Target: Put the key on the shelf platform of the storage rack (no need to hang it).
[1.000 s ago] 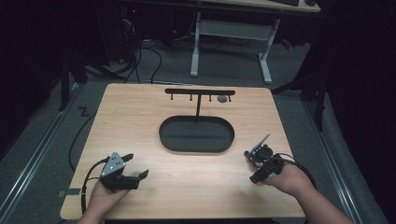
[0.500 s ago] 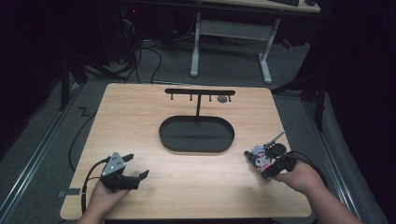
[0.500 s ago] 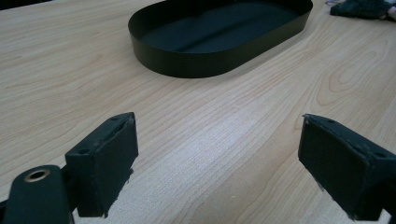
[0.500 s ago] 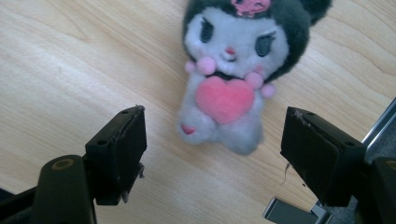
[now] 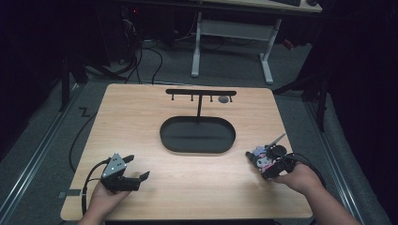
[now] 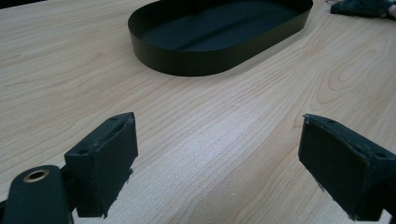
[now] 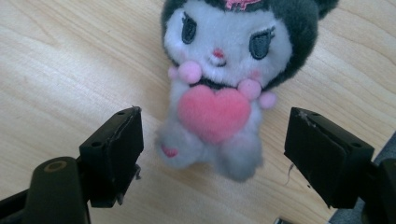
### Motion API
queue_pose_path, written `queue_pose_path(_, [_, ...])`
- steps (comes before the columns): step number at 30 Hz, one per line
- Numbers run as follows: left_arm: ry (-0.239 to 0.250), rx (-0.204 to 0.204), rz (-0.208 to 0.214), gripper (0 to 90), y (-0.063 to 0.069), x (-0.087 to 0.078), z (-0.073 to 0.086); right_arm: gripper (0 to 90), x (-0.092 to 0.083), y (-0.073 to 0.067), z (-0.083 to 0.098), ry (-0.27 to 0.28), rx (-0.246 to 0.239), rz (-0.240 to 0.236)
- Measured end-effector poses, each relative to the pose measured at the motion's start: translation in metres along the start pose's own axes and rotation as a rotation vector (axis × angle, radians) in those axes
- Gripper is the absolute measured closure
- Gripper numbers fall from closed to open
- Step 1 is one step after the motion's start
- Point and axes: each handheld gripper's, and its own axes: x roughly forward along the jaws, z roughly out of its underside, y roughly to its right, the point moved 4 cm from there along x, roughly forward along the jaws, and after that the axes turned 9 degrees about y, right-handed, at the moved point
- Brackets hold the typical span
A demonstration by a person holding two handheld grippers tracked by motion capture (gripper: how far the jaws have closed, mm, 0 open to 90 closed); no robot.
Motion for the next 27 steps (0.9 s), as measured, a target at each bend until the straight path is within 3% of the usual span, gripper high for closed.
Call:
queue_pose_path(13, [-0.007,0.002,0.005,12.8,0.001,0.0,0.001,23.9,0.016,-0.001,-0.001,-0.012,0.012,-0.005])
queue_pose_path(18, [-0.009,-0.001,0.005,12.9,0.0,0.001,0.001,31.4,0.021,0.0,-0.001,-0.017,0.033,-0.004])
queue_pose_path(27, [-0.008,-0.003,0.005,13.0,0.001,0.001,0.001,36.2,0.023,0.001,-0.003,-0.01,0.053,-0.013])
